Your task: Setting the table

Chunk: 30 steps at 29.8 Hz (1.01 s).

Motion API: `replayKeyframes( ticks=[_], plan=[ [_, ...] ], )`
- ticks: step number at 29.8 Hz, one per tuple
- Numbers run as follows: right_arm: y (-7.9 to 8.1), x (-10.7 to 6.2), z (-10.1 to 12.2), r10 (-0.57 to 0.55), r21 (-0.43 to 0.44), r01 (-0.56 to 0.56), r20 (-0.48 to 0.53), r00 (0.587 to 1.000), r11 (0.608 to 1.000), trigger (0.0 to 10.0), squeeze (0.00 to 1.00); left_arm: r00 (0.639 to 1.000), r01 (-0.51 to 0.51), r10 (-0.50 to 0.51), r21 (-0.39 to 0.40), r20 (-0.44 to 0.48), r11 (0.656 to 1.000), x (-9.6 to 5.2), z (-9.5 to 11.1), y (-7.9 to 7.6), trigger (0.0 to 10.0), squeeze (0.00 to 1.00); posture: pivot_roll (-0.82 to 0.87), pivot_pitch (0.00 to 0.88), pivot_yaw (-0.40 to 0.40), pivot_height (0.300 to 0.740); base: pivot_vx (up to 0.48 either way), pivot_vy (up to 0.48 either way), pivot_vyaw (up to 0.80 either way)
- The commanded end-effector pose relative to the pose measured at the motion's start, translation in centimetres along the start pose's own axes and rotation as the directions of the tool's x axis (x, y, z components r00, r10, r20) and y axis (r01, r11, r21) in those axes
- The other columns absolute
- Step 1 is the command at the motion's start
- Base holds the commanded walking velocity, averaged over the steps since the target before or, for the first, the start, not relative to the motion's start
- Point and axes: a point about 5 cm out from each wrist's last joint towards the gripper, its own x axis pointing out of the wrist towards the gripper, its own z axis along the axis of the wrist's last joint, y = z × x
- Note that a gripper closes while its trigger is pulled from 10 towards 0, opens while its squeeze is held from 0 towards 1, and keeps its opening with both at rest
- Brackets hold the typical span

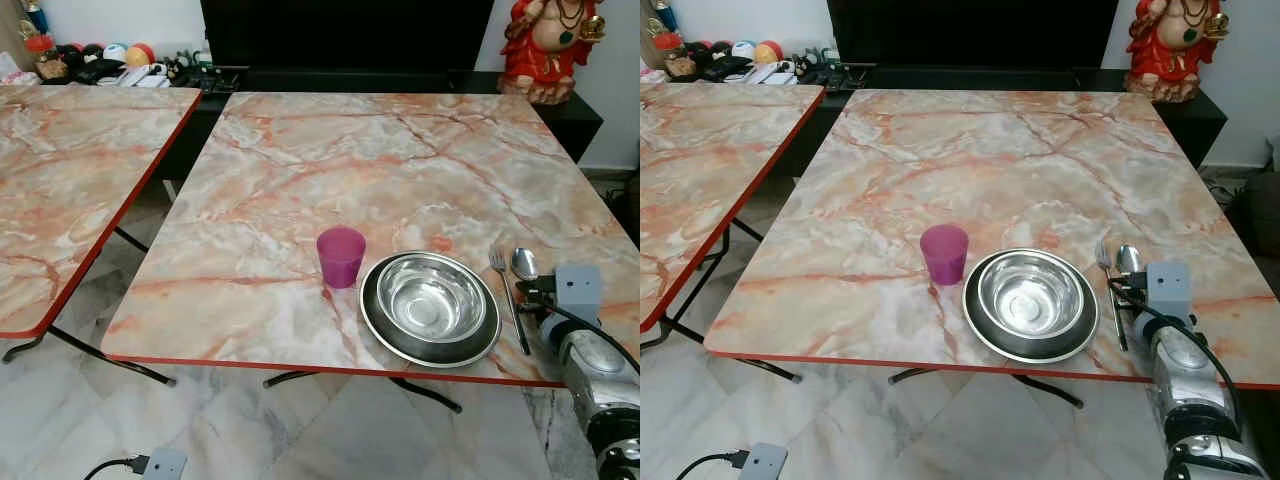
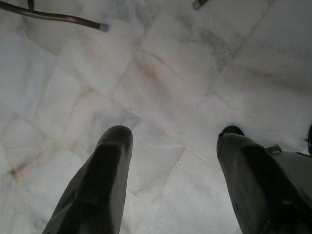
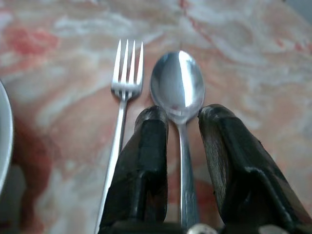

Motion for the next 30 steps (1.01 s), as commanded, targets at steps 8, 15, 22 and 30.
replayKeyframes(
  ticks=[8, 15, 22, 30],
  plan=[
    [-0.9, -0.2, 3.3, -0.081, 0.063, 0.069, 0.219, 0.972, 0.996, 10.0, 0.0, 0.991, -0.129, 0.13, -0.068, 0.018, 0.989, -0.3, -0.1, 2.4, 10.0, 0.0, 0.01, 0.132, 0.043, 0.74, 0.0, 0.0, 0.0],
    [-1.9, -1.2, 5.4, -0.147, 0.114, 0.112, 0.374, 0.916, 0.987, 10.0, 0.0, 0.994, -0.096, 0.102, -0.167, 0.026, 0.981, -0.2, 0.1, 1.8, 10.0, 0.0, 0.0, 0.122, 0.032, 0.74, 0.0, 0.0, 0.0],
    [-1.1, -2.7, 6.3, -0.136, 0.107, 0.097, 0.466, 0.875, 0.99, 10.0, 0.0, 0.999, -0.043, 0.044, -0.192, -0.001, 0.981, -0.2, -0.6, 0.4, 10.0, 0.0, -0.02, 0.117, 0.022, 0.74, 0.0, 0.0, 0.0],
    [1.1, -5.0, 6.3, -0.115, 0.148, 0.045, 0.509, 0.853, 0.988, 10.0, 0.0, 0.999, -0.038, 0.039, -0.196, 0.0, 0.98, -0.1, -0.5, 0.1, 10.0, 0.0, -0.04, 0.104, 0.022, 0.74, 0.0, 0.0, 0.0]
  ],
)
